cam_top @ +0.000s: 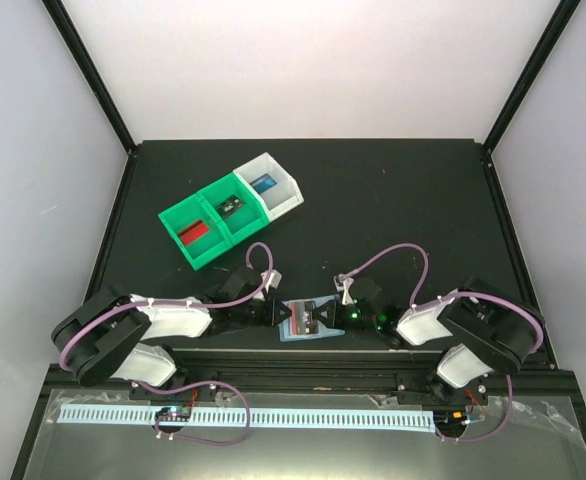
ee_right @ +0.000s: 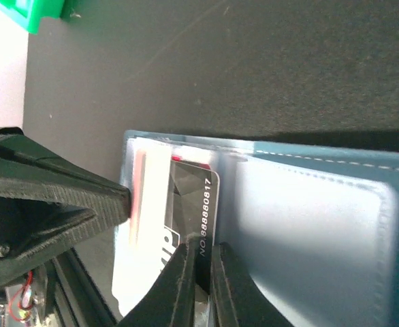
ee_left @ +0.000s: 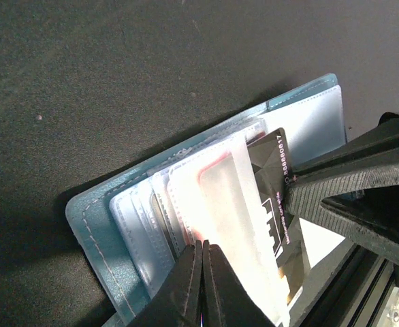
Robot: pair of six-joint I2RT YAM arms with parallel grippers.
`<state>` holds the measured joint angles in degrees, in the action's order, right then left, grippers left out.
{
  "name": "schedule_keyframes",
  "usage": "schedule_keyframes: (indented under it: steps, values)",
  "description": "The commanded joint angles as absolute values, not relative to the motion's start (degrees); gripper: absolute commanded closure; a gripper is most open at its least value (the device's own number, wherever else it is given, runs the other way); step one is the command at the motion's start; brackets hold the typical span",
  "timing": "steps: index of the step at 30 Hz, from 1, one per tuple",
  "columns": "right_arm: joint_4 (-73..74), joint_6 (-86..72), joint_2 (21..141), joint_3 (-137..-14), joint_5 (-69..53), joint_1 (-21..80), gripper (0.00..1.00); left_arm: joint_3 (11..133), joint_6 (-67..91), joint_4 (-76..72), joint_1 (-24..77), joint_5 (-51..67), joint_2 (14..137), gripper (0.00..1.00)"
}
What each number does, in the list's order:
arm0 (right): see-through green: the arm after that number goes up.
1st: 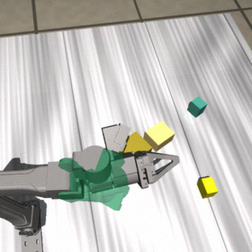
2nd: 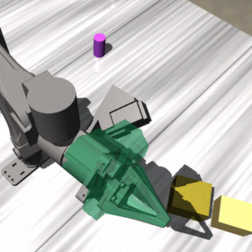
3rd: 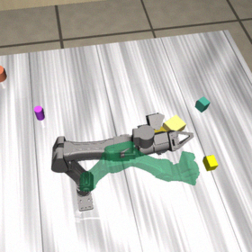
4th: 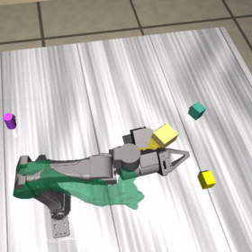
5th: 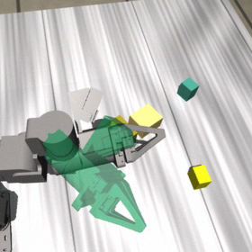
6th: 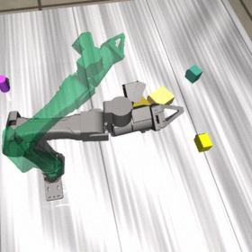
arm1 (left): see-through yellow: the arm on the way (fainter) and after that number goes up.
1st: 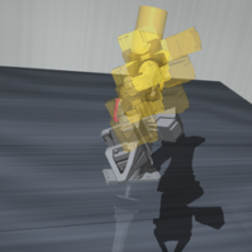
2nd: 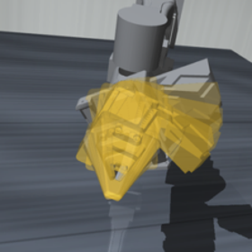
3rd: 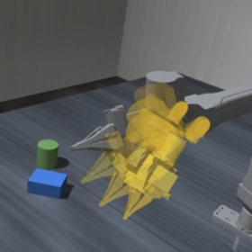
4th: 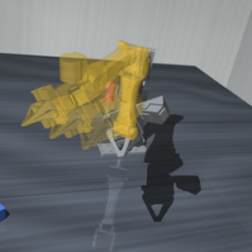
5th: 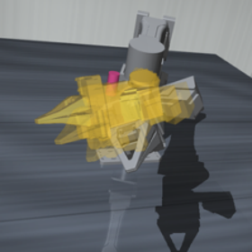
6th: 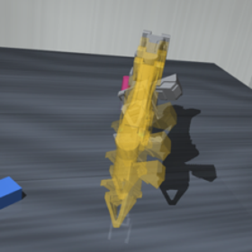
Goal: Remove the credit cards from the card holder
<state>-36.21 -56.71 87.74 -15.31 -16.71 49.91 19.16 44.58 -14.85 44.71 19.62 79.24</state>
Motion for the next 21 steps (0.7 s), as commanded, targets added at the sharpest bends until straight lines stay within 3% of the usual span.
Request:
schedule_keyframes:
  steps: [1,3,14,16,21]
  values:
    - [-36.62,-56.48,85.98,-13.28,-14.54,49.07,0.95,19.63,43.27,-10.13,45.09,16.01,80.33,0.98]
    - [-36.52,-56.29,85.15,-12.64,-14.31,48.67,0.99,19.6,43.37,-10.02,45.09,15.91,80.32,0.98]
    - [-32.07,-55.9,77.16,-10.52,-11.47,48.52,0.99,20.83,44.32,-7.69,45.09,16.53,77.16,0.97]
    - [-29.72,-56.07,74.59,-10.38,-10.01,48.5,0.99,21.52,44.52,-6.8,45.09,17.45,75.95,0.92]
    - [-26.08,-56.69,67.18,-9.74,-8.09,48.5,0.99,23.69,45.79,-3.99,45.09,18.88,69.48,0.66]
